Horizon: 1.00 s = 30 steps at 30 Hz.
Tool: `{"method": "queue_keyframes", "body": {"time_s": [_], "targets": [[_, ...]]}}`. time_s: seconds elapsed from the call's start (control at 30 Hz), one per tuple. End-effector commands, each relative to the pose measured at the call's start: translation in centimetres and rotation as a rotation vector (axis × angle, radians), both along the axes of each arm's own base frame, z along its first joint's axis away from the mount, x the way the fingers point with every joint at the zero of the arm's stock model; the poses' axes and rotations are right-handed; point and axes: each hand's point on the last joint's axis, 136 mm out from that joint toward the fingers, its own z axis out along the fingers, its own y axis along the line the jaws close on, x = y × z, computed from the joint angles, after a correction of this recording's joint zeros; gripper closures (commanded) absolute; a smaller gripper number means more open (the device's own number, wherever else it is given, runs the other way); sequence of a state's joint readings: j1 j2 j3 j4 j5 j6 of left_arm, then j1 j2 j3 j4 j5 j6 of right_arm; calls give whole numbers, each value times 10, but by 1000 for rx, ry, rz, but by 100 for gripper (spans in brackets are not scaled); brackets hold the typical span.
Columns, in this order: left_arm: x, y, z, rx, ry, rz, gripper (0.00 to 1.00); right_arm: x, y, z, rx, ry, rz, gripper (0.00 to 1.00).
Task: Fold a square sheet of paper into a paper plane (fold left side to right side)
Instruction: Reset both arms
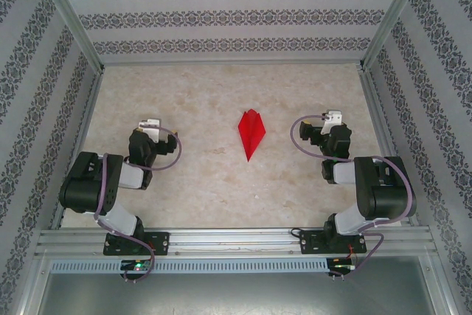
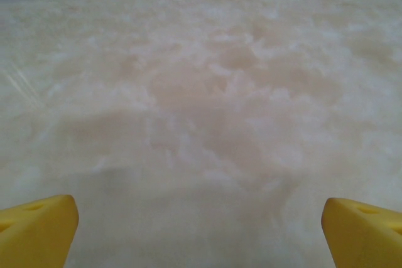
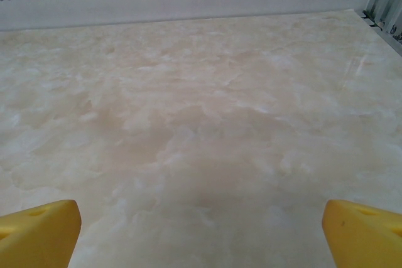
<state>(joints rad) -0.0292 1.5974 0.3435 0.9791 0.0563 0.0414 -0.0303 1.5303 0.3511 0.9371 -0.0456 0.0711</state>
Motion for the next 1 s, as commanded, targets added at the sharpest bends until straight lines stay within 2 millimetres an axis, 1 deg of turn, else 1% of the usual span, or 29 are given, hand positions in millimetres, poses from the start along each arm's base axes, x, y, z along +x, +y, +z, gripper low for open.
{"method": "queue_keyframes", "body": {"time_s": [0.0,0.97], "targets": [[11,18,11,-43,-15,61,1,6,2,13,-11,-45,11,2],[11,18,11,-38,-17,64,0,7,8,13,-68,-40,-3,2]]}}
